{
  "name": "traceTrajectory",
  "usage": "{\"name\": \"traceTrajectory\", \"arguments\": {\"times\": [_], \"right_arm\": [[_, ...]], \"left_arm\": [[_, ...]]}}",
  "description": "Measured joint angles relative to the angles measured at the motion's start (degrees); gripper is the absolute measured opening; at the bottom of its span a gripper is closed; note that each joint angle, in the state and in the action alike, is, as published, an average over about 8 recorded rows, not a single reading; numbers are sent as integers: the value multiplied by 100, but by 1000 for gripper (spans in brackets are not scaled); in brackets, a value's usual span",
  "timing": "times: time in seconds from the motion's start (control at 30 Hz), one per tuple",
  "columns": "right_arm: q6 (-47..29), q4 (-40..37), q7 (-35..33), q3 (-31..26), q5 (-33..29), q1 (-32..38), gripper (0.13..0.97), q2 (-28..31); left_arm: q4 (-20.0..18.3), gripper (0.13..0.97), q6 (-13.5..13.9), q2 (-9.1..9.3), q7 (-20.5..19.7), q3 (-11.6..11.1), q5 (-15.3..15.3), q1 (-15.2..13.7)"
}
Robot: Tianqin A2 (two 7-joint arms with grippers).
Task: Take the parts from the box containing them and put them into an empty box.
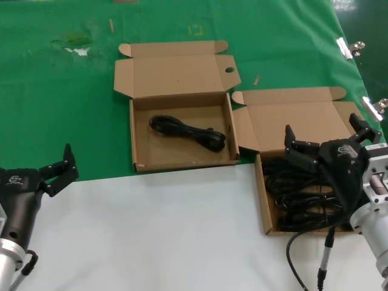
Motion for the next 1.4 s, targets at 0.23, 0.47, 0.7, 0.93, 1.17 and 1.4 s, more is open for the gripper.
{"name": "traceTrajectory", "arguments": {"times": [0.23, 0.47, 0.7, 0.93, 1.17, 1.4], "right_arm": [[0, 0, 0, 0, 0, 0, 966, 0], [0, 0, 0, 0, 0, 0, 966, 0], [0, 0, 0, 0, 0, 0, 966, 0], [0, 0, 0, 0, 0, 0, 966, 0], [0, 0, 0, 0, 0, 0, 966, 0], [0, 0, 0, 0, 0, 0, 966, 0]], "left_arm": [[0, 966, 0, 0, 0, 0, 0, 0], [0, 966, 0, 0, 0, 0, 0, 0], [0, 966, 0, 0, 0, 0, 0, 0], [0, 966, 0, 0, 0, 0, 0, 0], [0, 966, 0, 0, 0, 0, 0, 0], [0, 966, 0, 0, 0, 0, 0, 0]]}}
